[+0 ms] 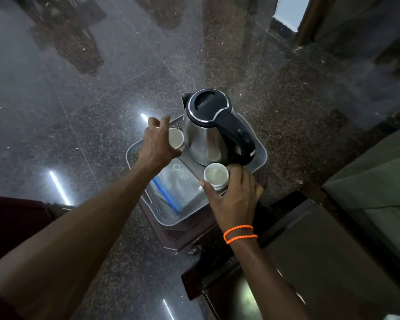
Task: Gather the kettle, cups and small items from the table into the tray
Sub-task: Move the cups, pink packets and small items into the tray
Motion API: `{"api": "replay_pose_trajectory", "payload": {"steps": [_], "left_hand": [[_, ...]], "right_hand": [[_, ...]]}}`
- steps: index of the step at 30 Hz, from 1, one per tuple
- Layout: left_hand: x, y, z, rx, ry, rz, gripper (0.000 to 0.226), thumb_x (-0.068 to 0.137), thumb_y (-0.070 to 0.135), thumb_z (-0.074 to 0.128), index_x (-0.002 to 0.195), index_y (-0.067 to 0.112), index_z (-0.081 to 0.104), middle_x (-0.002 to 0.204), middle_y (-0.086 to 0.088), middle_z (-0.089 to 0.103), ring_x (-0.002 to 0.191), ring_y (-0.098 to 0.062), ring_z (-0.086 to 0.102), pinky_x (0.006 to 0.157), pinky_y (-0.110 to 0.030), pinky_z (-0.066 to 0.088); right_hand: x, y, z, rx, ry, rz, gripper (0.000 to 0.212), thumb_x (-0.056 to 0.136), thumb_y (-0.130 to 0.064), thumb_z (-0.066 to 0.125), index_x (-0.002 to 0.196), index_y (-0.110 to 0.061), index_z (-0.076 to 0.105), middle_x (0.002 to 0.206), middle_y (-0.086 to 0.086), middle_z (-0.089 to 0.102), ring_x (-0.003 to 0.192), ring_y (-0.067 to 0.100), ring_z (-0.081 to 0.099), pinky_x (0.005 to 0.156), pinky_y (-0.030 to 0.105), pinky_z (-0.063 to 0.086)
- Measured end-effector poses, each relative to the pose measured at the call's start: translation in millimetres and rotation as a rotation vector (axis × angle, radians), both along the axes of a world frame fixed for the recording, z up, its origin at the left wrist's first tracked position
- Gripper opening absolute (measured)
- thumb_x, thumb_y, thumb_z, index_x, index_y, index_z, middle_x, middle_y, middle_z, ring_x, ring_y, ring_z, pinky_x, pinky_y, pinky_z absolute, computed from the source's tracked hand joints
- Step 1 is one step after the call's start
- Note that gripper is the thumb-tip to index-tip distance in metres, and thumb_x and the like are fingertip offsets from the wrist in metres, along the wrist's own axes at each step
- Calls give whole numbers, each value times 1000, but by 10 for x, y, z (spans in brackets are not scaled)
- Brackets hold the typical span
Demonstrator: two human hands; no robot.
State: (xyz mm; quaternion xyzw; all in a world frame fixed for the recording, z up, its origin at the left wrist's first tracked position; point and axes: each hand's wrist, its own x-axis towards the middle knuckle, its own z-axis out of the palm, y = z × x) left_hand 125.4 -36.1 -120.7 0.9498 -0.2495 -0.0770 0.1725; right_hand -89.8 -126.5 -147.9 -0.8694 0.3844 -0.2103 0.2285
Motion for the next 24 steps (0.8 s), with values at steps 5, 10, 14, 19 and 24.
{"api": "replay_pose_trajectory", "payload": {"steps": [5,10,14,19,24], "left_hand": [[-395,163,13,-95,-70,28,109,63,35,91,153,26,30,150,-16,35,135,-37,41,108,-49,46],[-1331,243,-10,-279,-265,56,89,79,46,74,154,26,32,151,-10,39,139,-30,39,111,-50,37],[-2203,155,-201,-327,-172,-167,80,81,42,69,151,16,41,144,-15,46,133,-33,42,113,-44,36],[-3032,-13,-604,49,220,-899,97,72,53,71,156,21,34,156,-5,39,143,-25,39,113,-47,42],[-3299,-194,-938,354,250,-1257,107,59,47,72,155,28,28,159,-2,31,144,-26,33,111,-46,45]], "right_hand": [[-548,-84,-46,-44,3,-15,59,79,-76,57,115,-29,55,118,-9,60,112,15,57,88,37,36],[-1455,-217,-135,-27,74,-74,53,76,-68,64,112,-28,57,116,-10,62,110,14,58,88,36,36],[-2231,-221,-273,52,194,-114,50,70,-59,69,108,-29,57,115,-9,62,109,17,58,87,37,39],[-2989,9,-523,189,362,-91,72,50,-67,73,109,-27,61,117,-4,60,107,23,61,83,39,43],[-3203,320,-705,253,506,-119,92,33,-80,65,111,-34,52,115,-7,54,102,22,59,80,39,47]]}}
